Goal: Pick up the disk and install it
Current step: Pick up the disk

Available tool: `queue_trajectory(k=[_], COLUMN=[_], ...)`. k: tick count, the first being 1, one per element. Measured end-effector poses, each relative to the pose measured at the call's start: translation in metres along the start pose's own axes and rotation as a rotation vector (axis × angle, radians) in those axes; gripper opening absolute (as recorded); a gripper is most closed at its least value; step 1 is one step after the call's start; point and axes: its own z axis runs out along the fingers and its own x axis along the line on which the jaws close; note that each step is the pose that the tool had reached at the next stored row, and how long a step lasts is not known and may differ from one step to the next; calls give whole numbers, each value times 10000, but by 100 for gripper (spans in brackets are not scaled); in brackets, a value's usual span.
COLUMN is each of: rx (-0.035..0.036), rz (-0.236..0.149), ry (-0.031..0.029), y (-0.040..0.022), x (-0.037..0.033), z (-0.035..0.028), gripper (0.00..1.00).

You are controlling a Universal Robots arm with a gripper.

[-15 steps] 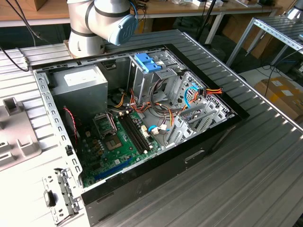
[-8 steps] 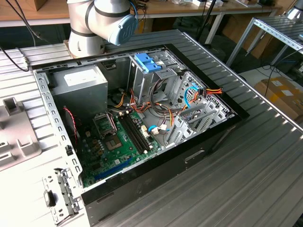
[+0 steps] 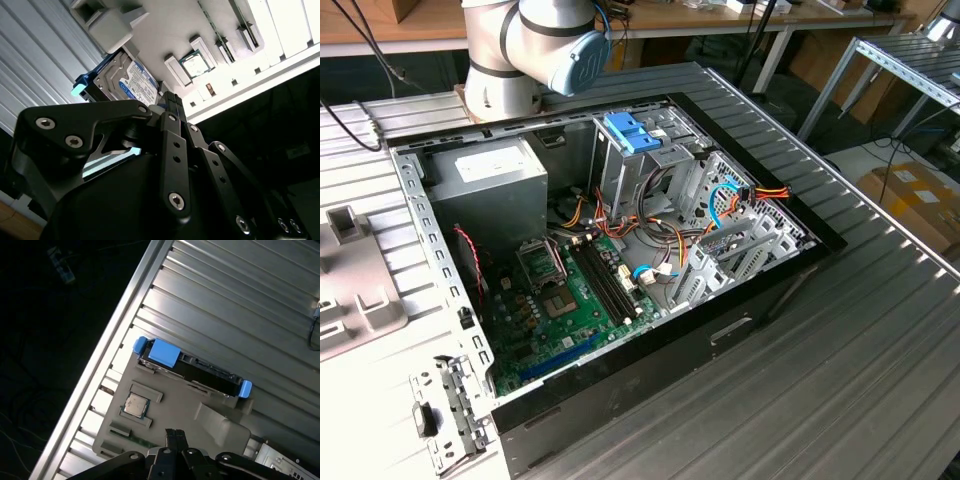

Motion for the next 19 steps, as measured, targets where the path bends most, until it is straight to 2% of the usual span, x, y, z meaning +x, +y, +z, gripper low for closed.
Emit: queue_trajectory(k=[19], rx=[-19], rz=[-782], ry=[35], y=[0], x=[0], z=[4], gripper=[11])
